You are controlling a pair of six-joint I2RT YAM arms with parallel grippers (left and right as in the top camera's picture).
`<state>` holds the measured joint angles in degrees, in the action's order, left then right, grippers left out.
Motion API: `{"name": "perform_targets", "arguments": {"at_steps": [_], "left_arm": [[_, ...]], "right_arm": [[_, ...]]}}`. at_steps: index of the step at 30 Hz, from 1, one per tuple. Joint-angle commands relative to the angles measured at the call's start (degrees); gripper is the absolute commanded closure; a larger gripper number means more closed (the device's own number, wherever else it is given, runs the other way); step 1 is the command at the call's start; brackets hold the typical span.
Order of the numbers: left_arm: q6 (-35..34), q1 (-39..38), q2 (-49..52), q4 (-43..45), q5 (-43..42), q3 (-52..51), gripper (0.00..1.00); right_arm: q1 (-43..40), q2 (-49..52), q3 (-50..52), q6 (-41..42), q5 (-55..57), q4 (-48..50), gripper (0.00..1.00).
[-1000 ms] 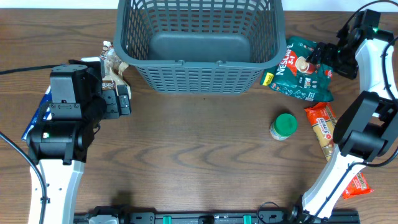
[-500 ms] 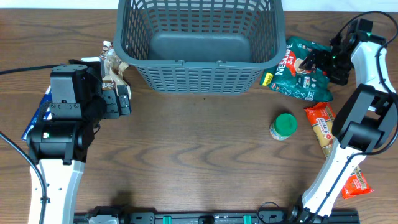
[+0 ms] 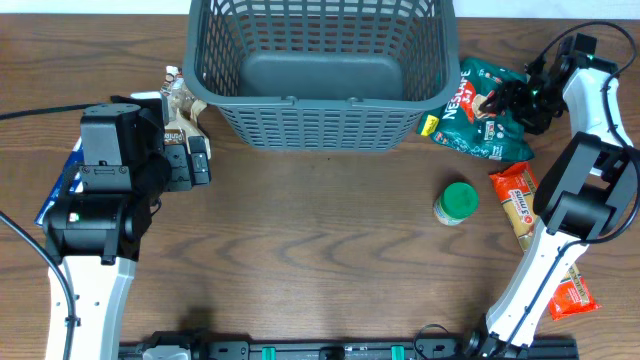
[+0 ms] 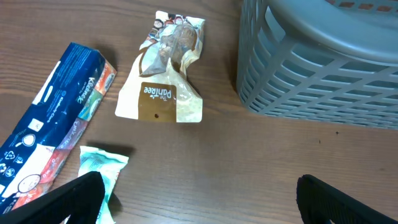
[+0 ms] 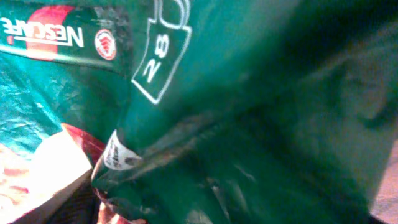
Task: Pack container
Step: 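Lift the Nescafé pouch with the right gripper toward the basket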
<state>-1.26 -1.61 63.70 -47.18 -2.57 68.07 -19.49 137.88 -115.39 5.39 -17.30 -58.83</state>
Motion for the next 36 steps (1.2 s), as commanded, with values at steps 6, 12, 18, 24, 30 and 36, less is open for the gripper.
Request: {"name": "perform_targets", "arguments": {"at_steps": [6, 12, 18, 24, 30, 36], "left_arm": [[0.79, 0.31, 0.35, -0.20, 0.66, 1.27, 0.01], [0.81, 0.31, 0.33, -0.39, 0.66, 1.27, 0.01], [0.81, 0.31, 0.33, -0.39, 0.66, 1.27, 0.02], [0.81, 0.31, 0.33, -0.37, 0.66, 1.27, 0.01], [0.81, 0.31, 0.33, -0.39, 0.66, 1.27, 0.01], [0.81, 0.31, 0.33, -0.42, 0.66, 1.27, 0.01]], "right_arm": [[0.72, 5.70, 2.27, -1.20, 7.82, 1.03, 0.55], [0.70, 5.70, 2.73, -1.22, 7.82, 1.75, 0.99], [0.72, 5.70, 2.82, -1.20, 7.82, 1.79, 0.99], [0.76, 3.04, 2.60, -1.18, 7.91, -0.04, 0.99], [0.81, -6.91, 2.36, -1.16, 8.35, -0.74, 0.99], [1.88, -20.94, 2.34, -1.16, 18.40, 0.35, 0.99]]}}
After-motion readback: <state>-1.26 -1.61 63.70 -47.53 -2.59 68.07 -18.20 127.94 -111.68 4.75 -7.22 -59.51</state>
